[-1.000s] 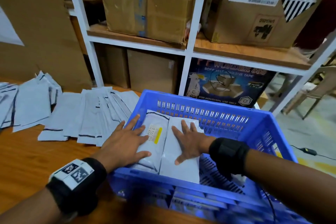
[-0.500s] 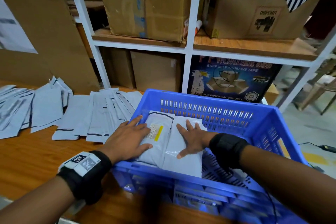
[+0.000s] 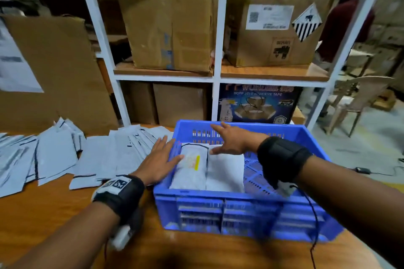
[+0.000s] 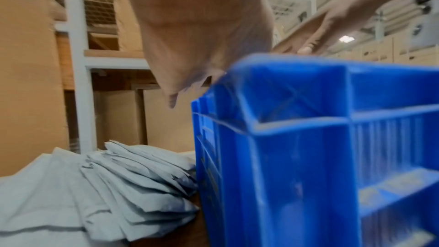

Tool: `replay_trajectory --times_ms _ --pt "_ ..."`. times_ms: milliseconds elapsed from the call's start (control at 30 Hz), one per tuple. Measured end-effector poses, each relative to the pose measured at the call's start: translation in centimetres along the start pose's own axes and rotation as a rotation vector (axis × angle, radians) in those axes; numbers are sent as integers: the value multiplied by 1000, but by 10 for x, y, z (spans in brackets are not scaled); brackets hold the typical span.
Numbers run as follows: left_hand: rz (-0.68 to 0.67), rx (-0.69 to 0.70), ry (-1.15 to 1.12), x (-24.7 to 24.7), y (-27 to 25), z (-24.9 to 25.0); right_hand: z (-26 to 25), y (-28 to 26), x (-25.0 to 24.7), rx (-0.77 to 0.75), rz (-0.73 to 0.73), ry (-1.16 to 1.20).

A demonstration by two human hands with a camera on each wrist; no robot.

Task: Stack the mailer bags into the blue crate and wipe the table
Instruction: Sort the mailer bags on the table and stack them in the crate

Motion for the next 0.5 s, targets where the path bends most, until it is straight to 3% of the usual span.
replay_trajectory --times_ms 233,500 --pt "229 177 -22 -84 -84 -25 -96 -67 -9 -41 294 267" --pt "419 92 -83 -116 -238 -100 -232 -114 55 -123 737 639"
Point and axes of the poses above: each hand's wrist, its own y-axis towards the middle knuckle, its own x-axis out of the palm, z = x × y, the point moved 5 cm from there along y, towards the middle knuckle, and after that the axes turned 10 degrees about -y, right-handed, at the moved point
